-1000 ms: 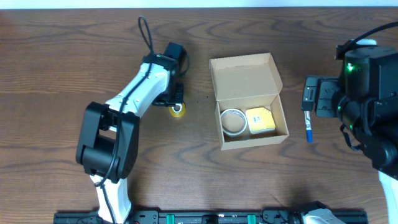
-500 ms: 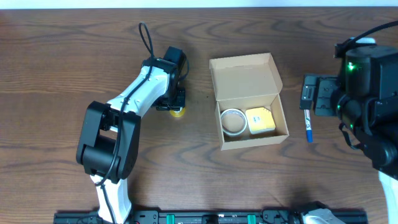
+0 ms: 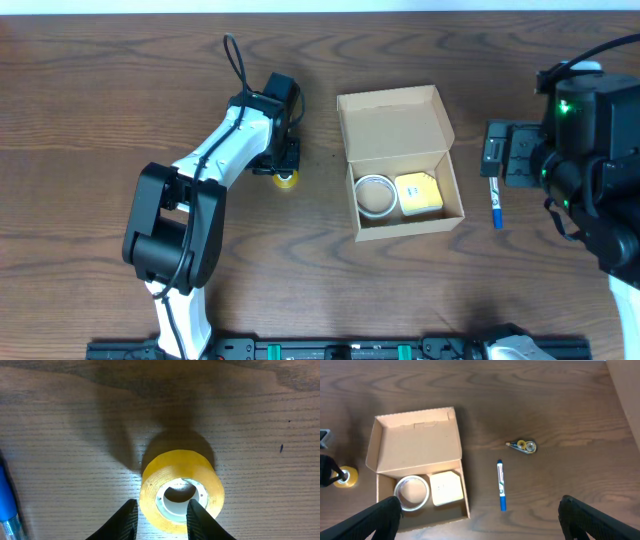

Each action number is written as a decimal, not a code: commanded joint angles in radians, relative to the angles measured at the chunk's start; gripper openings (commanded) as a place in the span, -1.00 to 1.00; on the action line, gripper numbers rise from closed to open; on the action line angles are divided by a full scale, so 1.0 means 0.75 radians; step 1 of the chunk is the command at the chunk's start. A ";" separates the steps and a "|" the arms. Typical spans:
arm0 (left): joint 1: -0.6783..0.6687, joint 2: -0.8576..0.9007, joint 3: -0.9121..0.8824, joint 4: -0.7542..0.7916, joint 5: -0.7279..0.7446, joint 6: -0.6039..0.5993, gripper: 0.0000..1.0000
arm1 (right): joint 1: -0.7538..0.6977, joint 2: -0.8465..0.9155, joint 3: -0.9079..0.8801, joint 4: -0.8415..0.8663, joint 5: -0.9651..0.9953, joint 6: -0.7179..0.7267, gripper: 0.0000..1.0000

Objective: Pack container
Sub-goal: 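Lower the left gripper onto the yellow tape roll rim and grasp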

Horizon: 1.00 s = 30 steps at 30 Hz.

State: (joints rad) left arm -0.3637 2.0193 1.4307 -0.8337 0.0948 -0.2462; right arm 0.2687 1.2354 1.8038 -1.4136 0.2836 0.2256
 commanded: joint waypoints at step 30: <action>0.001 -0.036 -0.057 -0.002 -0.011 0.004 -0.88 | -0.010 0.003 0.018 0.012 -0.005 0.006 0.99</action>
State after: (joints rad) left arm -0.3637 2.0159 1.3590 -0.8051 0.0906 -0.2398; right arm 0.2687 1.2354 1.8038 -1.4105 0.2832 0.2260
